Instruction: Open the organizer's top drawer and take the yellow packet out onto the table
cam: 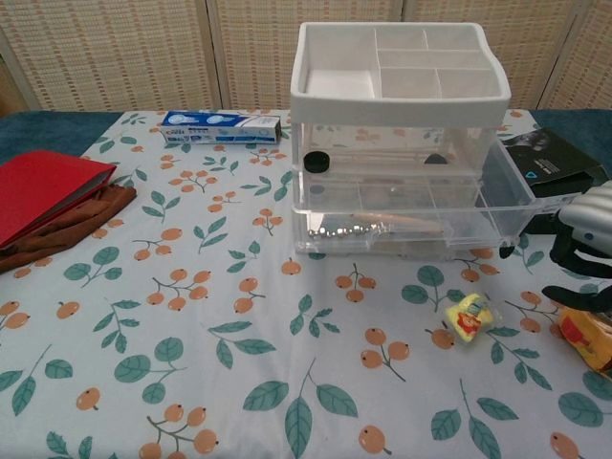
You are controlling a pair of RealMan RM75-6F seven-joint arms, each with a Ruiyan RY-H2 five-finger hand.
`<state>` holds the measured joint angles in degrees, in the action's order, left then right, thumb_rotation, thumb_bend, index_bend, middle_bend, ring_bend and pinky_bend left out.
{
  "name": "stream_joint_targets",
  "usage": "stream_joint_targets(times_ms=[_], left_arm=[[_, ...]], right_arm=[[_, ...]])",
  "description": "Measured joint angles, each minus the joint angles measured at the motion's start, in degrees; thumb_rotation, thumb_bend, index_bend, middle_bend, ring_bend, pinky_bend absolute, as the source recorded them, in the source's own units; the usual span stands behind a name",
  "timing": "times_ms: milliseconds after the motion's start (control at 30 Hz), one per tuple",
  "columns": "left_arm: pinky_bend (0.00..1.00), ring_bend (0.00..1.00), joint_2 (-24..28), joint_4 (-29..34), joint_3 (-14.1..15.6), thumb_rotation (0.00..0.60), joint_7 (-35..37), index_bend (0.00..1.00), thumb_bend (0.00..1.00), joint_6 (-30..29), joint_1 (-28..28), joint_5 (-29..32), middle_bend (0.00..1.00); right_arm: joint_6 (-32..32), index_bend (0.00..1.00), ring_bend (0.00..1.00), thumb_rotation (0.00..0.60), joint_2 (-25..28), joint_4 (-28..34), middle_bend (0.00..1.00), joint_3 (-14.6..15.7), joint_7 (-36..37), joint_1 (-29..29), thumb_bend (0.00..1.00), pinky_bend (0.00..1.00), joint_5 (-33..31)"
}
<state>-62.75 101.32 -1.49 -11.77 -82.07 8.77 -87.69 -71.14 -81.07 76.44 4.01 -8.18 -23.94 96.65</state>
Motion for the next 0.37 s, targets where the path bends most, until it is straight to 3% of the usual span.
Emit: stream_joint_targets(times_ms=[267, 367], left_arm=[[0.13, 0.14, -0.5, -0.7, -0.3, 0.6, 0.5, 0.2, 0.18, 0.4, 0.4, 0.2, 0.13], [0.13, 0.14, -0.7, -0.9, -0.3, 0.6, 0.5, 0.2, 0.18, 0.5, 0.5, 0.2, 0.13]], right_arm=[[-7.0, 0.31, 0.99, 0.6, 4.6, 3.9, 0.88, -1.5, -1.2, 3.6, 0.35, 1.0, -1.6], [-10.5, 0.34, 0.93, 0.6, 7.6, 6.3, 0.82, -2.2, -1.5, 6.0, 0.36, 1.0, -3.0]])
